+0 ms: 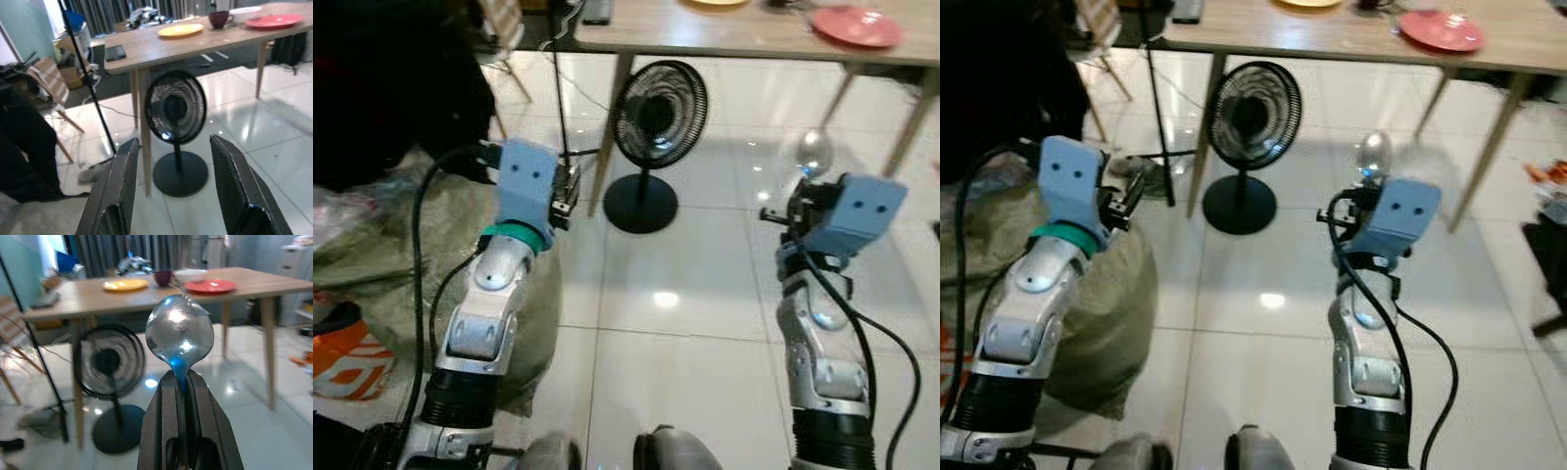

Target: Setting the table

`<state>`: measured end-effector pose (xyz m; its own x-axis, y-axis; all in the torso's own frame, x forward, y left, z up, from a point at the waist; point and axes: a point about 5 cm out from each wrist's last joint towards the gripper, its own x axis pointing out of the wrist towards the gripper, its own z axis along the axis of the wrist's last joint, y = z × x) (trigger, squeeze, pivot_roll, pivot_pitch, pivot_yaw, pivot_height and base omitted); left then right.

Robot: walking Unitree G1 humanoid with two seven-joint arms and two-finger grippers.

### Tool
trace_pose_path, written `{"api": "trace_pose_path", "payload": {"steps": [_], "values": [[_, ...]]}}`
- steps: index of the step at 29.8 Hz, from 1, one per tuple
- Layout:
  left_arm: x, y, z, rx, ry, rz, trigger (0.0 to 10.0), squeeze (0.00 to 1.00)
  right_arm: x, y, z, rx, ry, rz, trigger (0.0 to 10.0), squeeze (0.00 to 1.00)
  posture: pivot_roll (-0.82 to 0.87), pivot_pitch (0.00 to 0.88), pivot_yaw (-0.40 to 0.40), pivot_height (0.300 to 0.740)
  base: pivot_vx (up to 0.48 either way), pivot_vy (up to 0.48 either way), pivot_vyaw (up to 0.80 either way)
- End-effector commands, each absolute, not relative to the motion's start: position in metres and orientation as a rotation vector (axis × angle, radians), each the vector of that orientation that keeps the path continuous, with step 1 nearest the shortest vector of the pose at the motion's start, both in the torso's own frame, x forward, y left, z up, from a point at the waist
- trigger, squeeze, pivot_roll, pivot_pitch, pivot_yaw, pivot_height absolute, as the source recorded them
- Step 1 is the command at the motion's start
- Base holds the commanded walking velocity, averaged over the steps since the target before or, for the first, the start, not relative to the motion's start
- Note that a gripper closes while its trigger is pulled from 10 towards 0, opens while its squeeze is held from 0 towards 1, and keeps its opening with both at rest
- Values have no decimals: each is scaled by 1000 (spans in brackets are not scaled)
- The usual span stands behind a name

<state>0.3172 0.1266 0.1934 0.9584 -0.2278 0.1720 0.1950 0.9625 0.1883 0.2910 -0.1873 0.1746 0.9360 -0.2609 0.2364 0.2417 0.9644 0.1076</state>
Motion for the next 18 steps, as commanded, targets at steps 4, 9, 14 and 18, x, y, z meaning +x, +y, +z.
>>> {"api": "trace_pose_path", "payload": {"steps": [4,9,14,18], "values": [[317,131,188,171,-170,-206,10000,0,290,-183,174,89,-253,-248,10000,0,22,25,46,740,-351,0,0],[317,131,188,171,-171,-210,10000,0,290,-183,173,90,-253,-251,10000,0,21,26,48,740,-350,0,0],[317,131,188,172,-171,-211,10000,0,290,-183,173,90,-253,-252,10000,0,21,25,48,740,-349,0,0],[317,130,189,171,-172,-212,10000,0,290,-183,173,90,-252,-253,10000,0,21,25,48,740,-351,0,0]]}}
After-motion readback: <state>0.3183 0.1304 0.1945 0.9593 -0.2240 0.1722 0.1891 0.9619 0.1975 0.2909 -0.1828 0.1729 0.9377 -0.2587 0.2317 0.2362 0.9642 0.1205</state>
